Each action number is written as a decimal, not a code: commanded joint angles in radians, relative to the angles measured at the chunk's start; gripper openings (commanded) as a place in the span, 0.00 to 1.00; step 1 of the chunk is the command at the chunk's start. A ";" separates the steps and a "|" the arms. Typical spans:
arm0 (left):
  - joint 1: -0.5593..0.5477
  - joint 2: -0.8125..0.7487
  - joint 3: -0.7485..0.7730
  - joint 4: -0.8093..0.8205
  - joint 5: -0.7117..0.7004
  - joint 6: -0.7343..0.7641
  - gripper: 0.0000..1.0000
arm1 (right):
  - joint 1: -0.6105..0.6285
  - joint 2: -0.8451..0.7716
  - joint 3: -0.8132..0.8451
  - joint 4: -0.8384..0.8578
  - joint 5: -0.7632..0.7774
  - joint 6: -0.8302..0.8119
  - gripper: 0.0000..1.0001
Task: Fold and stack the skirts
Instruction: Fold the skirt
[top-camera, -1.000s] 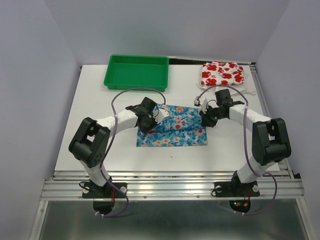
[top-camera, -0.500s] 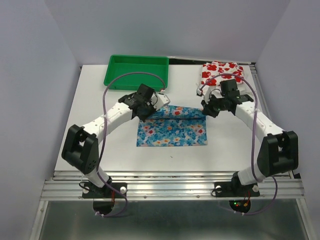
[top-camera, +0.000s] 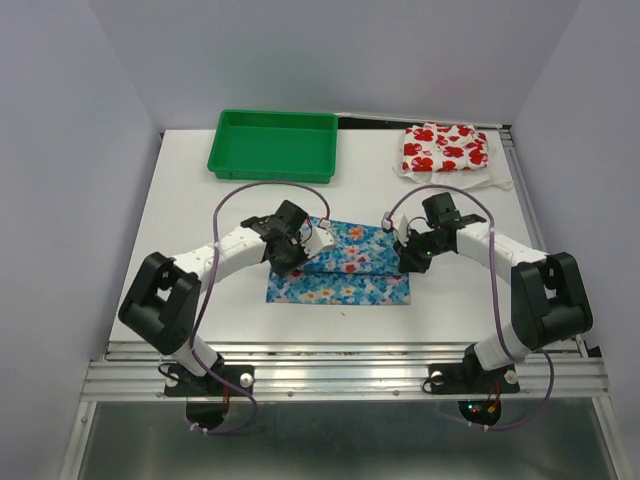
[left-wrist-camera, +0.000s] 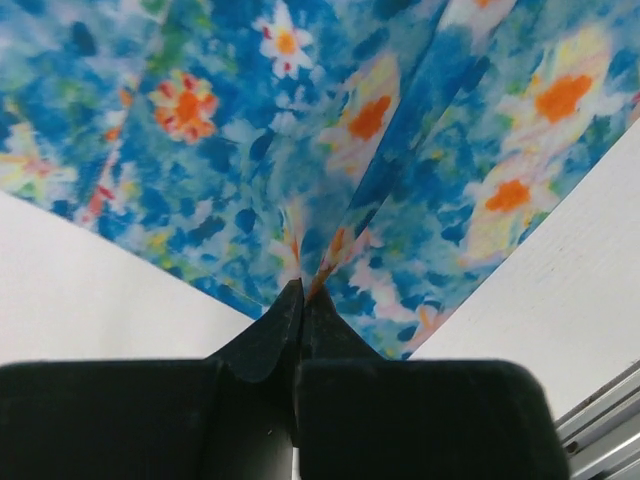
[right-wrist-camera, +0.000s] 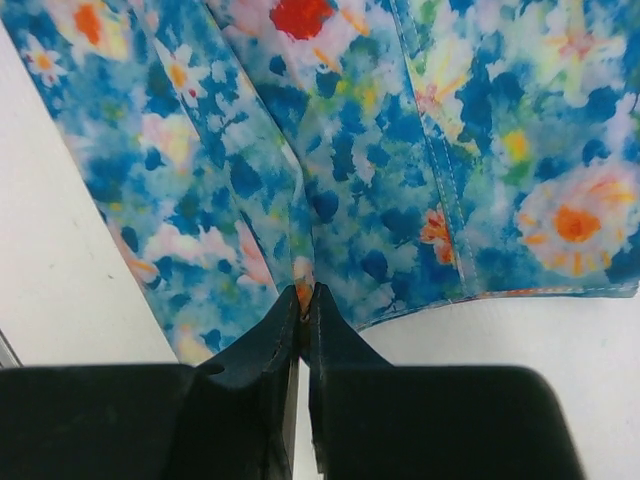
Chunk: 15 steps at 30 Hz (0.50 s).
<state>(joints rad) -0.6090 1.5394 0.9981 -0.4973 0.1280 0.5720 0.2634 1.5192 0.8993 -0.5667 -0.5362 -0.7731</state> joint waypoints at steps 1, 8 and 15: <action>-0.008 0.053 -0.045 0.032 0.009 0.012 0.15 | -0.006 0.007 0.000 -0.002 0.036 -0.037 0.15; -0.008 -0.094 -0.001 -0.016 0.024 0.045 0.64 | -0.006 -0.135 0.075 -0.162 -0.001 0.007 0.80; -0.012 -0.212 0.042 -0.021 0.076 0.054 0.55 | -0.006 -0.202 0.176 -0.157 0.038 0.292 0.75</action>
<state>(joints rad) -0.6178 1.3823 0.9936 -0.5175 0.1589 0.6140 0.2604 1.3415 1.0073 -0.7231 -0.5190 -0.6720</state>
